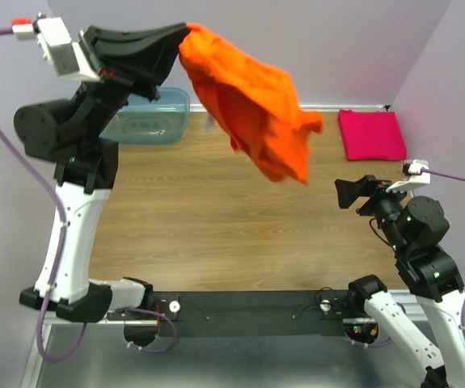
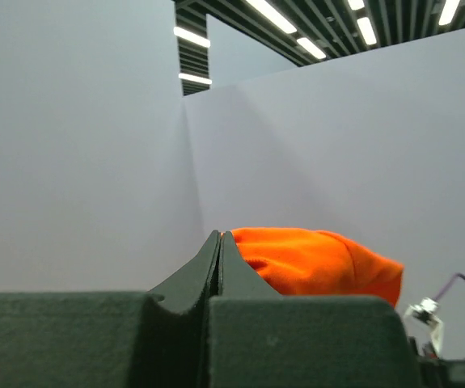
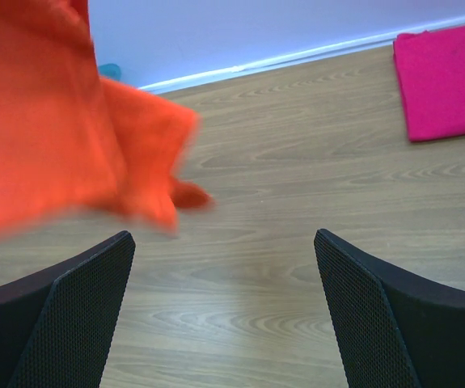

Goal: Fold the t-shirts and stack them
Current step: Move the tshirt to the center of the board

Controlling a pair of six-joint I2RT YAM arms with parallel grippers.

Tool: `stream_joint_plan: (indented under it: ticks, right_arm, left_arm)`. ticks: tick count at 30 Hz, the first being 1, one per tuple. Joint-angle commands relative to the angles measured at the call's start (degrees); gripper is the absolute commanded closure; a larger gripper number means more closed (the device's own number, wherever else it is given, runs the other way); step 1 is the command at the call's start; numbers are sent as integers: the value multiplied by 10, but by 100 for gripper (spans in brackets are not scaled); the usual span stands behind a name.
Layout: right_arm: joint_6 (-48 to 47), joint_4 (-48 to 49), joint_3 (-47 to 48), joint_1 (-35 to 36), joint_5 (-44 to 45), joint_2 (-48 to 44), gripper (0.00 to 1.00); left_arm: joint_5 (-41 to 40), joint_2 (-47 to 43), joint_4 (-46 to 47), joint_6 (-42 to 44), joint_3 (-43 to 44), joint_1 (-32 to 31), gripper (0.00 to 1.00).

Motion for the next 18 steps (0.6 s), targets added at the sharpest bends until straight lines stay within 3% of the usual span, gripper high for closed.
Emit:
stream_joint_plan:
  ticks: [1, 7, 10, 12, 13, 14, 15, 18]
  right_arm:
    - [-13, -12, -12, 3, -13, -17, 0]
    - [-10, -14, -21, 4, -39, -15, 0]
    - [2, -15, -28, 3, -68, -3, 0]
    - [4, -16, -33, 3, -83, 11, 0]
    - [5, -17, -34, 3, -103, 18, 0]
    - [7, -18, -37, 3, -121, 24, 0]
    - [12, -22, -39, 3, -127, 42, 0]
    - [16, -28, -41, 3, -159, 72, 0]
  left_arm:
    - [26, -53, 32, -45, -97, -5, 100]
    - [-97, -132, -41, 17, -339, -4, 100]
    - [-225, -134, -49, 52, -484, 7, 100]
    - [-289, -102, -50, 84, -564, 16, 80]
    - [-315, -85, -53, 94, -580, 22, 62]
    - [-337, -68, -54, 105, -590, 31, 51]
    - [-361, -30, -76, 107, -593, 35, 28]
    - [-375, -1, -97, 99, -574, 39, 9]
